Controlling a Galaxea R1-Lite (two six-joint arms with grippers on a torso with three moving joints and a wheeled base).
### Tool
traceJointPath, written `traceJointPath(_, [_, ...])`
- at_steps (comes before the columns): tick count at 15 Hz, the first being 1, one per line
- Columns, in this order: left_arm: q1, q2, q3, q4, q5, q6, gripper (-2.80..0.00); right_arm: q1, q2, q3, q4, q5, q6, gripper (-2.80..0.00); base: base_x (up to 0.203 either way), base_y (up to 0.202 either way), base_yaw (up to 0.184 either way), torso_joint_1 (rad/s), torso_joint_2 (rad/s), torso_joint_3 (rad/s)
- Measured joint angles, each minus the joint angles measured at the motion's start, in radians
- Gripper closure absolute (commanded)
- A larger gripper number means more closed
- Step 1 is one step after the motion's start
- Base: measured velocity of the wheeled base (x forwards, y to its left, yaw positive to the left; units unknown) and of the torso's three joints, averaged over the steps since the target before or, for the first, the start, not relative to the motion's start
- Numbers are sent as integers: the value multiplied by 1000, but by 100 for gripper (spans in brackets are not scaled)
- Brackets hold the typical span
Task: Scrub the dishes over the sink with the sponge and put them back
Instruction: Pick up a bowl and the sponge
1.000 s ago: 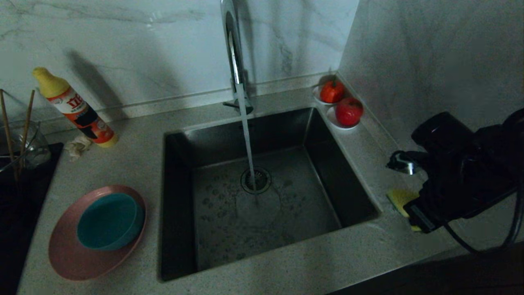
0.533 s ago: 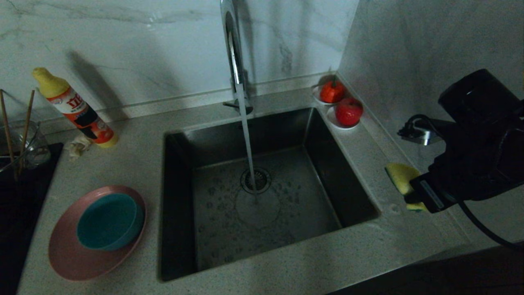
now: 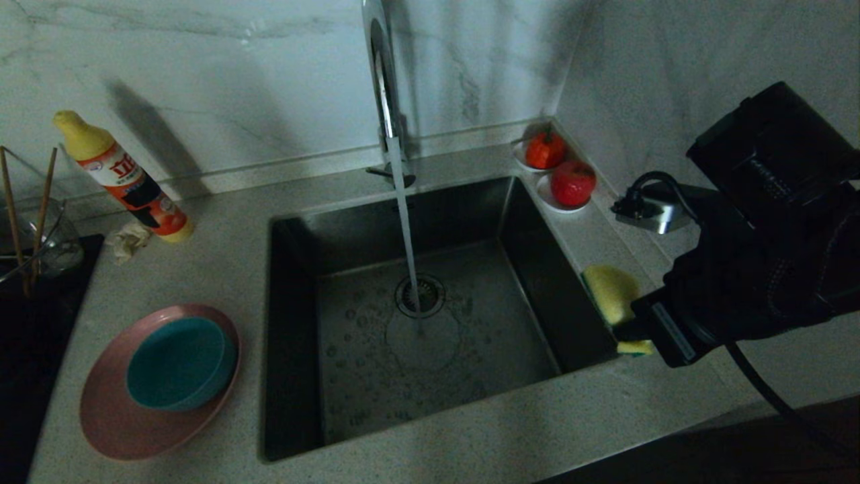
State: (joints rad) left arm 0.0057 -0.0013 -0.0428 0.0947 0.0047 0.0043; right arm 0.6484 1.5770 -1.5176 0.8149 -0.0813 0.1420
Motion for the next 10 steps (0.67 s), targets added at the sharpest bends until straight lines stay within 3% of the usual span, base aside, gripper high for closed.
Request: traceJointPath(10, [0, 0, 0, 0, -1, 1, 0, 75, 26, 48, -10, 78, 68, 0, 0, 0, 0, 0, 0, 0])
